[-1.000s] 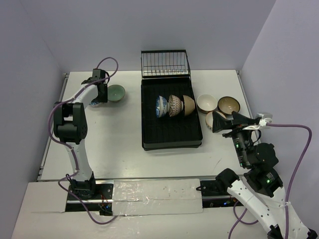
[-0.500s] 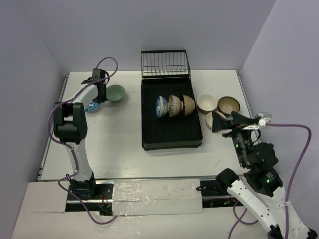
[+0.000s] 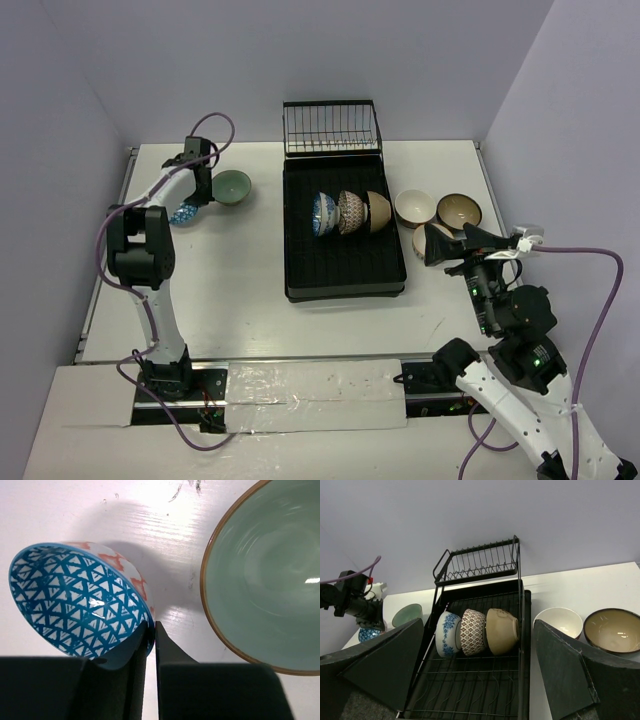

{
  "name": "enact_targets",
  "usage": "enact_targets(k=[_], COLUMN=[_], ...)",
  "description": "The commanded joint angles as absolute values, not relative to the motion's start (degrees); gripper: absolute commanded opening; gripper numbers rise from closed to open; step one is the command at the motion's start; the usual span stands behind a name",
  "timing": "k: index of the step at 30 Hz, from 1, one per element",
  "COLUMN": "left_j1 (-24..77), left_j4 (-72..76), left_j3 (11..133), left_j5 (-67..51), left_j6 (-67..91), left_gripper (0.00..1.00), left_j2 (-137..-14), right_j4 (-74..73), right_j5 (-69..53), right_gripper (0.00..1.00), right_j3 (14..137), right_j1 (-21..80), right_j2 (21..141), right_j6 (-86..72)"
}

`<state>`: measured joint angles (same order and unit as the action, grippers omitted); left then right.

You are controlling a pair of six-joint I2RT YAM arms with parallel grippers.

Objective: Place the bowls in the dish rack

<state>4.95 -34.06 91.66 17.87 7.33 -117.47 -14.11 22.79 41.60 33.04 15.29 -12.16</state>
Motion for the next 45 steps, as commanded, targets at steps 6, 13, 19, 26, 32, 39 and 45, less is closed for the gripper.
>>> enact_targets(k=[6, 13, 19, 26, 32, 39, 45], left_j1=[4.75, 4.83, 4.75, 4.48, 4.31, 5.27, 9.75], left_j4=[-32.17, -33.83, -34.80, -31.12, -21.56, 7.96, 26.61], left_j3=[90.36, 91.14, 90.88, 85.79, 76.92, 59.61, 53.98], left_j5=[13.98, 10.20, 12.13, 2.65, -19.35, -41.73, -47.98], left_j6=[7.82, 9.58, 11.95, 15.02, 21.52, 39.26, 50.08], left_gripper=[0.06, 0.00, 0.00, 0.00, 0.00, 0.00, 0.00], left_j2=[-111.62, -111.88, -106.01, -92.40, -79.57, -70.85, -72.95], right_j4=[-12.04, -12.13, -12.22, -12.13, -12.04, -12.13, -12.48], right_j5=[21.97, 22.06, 22.06, 21.88, 21.62, 21.45, 21.88], right_gripper=[0.97, 0.97, 0.97, 0.97, 0.97, 0.97, 0.96], right_j3=[41.31, 41.40, 41.22, 41.22, 41.22, 41.31, 41.66], right_j1=[33.66, 33.66, 33.75, 33.75, 33.66, 33.75, 33.66], right_j2=[16.61, 16.08, 15.91, 15.91, 15.82, 16.44, 16.70], right_j6=[-12.13, -12.04, -12.13, -12.30, -12.22, -12.13, -11.60])
